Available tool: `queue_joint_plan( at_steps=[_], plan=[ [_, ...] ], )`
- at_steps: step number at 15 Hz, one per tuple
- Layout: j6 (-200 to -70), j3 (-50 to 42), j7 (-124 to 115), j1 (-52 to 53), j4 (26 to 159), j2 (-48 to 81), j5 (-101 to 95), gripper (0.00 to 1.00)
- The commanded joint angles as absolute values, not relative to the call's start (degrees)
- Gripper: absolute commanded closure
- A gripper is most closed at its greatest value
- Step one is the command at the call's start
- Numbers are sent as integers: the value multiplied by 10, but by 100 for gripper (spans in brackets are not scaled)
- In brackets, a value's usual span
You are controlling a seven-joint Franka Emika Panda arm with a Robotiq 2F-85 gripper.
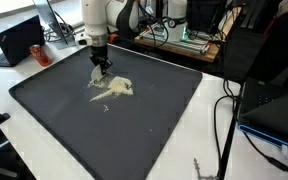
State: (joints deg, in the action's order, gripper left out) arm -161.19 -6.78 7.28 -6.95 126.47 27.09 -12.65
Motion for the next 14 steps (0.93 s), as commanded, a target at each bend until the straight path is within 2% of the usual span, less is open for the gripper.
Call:
queue_joint_plan(
  at_steps=[1, 6, 14],
  plan=[
    [-1603, -73, 98, -74, 1293, 217, -129, 99],
    [-1610, -89, 104, -46, 1347, 131, -178, 99],
    [-1600, -101, -26, 39, 1421, 0, -446, 99]
  ],
)
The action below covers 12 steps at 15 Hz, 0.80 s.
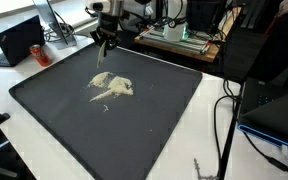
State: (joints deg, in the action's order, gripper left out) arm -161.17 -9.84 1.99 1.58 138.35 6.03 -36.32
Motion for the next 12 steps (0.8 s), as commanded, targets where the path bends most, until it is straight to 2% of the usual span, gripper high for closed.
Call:
queue_joint_plan(
  at_steps=[1, 8, 11, 12],
  plan=[
    [-1597, -94, -34, 45, 1429, -14, -466, 99],
    [-1508, -31, -127, 90, 1470, -86, -540, 99],
    [-1459, 7, -191, 109, 1466, -92, -540, 99],
    [-1445, 44, -209, 91, 1463, -91, -529, 99]
  ],
)
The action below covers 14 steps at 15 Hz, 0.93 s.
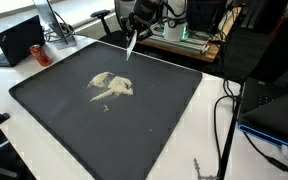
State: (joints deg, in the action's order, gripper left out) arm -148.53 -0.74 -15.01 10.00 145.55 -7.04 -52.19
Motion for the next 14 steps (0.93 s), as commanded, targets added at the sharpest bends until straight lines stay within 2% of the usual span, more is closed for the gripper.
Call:
queue_joint_plan(
  at_steps=[1, 7, 14],
  plan=[
    [-1432, 58, -225, 95, 1460, -89, -524, 99],
    [-1368, 139, -391, 107, 1420, -50, -535, 99],
    [-1266, 177, -532, 141, 1342, 38, -579, 99]
  ],
)
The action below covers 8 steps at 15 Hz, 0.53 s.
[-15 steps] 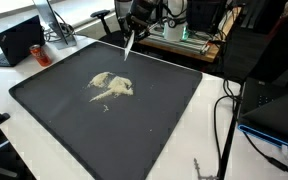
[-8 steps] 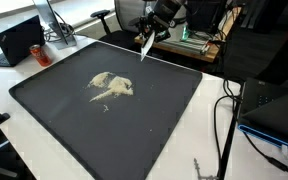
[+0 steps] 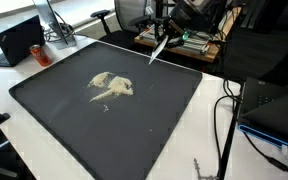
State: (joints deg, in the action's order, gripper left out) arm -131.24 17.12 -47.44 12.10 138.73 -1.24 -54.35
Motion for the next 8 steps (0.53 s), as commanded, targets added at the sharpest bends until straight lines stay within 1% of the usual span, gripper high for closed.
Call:
queue_joint_plan(
  at_steps=[1, 8],
  plan=[
    [-1253, 178, -547, 149, 1328, 54, -585, 99],
    [-1168, 169, -604, 200, 1235, 167, -628, 99]
  ],
)
